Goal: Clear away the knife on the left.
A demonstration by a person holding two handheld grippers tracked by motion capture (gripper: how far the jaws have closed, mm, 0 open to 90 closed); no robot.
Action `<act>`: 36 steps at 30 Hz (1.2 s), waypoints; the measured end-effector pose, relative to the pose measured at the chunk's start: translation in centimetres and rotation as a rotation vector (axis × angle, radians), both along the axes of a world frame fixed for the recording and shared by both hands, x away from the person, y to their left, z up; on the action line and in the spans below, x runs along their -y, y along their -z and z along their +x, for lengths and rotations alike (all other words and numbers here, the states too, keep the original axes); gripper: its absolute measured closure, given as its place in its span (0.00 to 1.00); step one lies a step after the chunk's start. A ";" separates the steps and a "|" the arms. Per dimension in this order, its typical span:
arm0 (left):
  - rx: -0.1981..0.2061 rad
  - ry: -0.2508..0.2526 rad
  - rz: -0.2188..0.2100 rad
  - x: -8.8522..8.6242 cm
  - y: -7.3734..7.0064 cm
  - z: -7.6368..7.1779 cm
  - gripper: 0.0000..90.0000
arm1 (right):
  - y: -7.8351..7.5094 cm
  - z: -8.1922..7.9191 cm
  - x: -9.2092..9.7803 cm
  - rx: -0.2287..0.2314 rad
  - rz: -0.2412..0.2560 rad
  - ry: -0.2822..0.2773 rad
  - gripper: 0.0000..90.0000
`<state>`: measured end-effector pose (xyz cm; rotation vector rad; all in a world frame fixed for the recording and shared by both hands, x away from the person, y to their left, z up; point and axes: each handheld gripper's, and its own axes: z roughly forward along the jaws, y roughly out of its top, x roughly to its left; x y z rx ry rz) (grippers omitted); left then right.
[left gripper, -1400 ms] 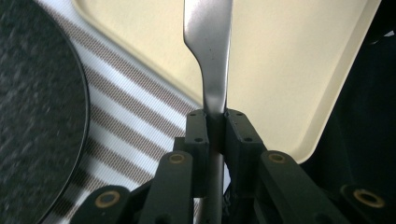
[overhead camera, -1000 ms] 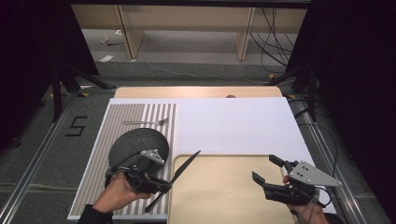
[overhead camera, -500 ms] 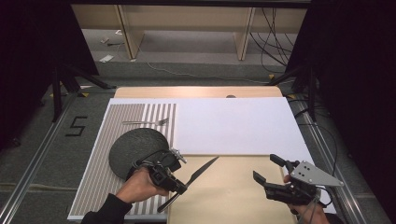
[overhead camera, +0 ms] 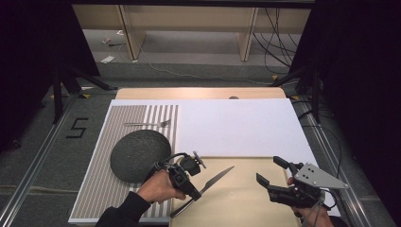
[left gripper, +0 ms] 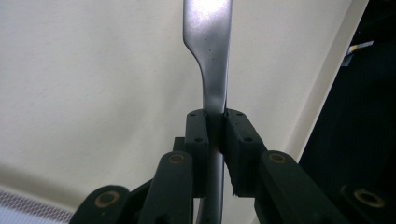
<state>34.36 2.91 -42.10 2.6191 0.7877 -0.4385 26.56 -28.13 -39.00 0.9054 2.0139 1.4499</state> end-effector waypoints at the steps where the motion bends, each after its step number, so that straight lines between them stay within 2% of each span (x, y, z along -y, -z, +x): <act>1: 0.000 0.004 0.008 0.3 0.1 0.0 0.89 | 0.0 0.0 0.0 0.000 0.000 0.000 0.24; 5: -0.015 0.012 0.027 1.0 0.7 0.0 0.89 | 0.0 0.0 0.0 0.000 0.002 0.000 0.24; 9: -0.048 0.024 0.042 1.5 1.5 0.1 0.89 | 0.0 0.0 0.0 0.001 0.002 -0.001 0.24; 15: -0.074 0.003 0.069 1.6 2.6 0.5 0.89 | 0.0 0.0 0.0 -0.001 -0.001 -0.003 0.24; 26: -0.073 0.003 0.143 2.6 3.9 0.3 0.88 | 0.0 0.0 0.0 -0.002 -0.001 -0.007 0.24; 34: -0.079 -0.008 0.116 2.3 4.0 0.4 0.87 | 0.0 -0.1 -0.1 -0.003 -0.001 -0.011 0.24; 36: -0.094 -0.012 0.094 2.1 3.8 0.4 0.81 | 0.0 -0.1 -0.1 -0.003 -0.002 -0.011 0.24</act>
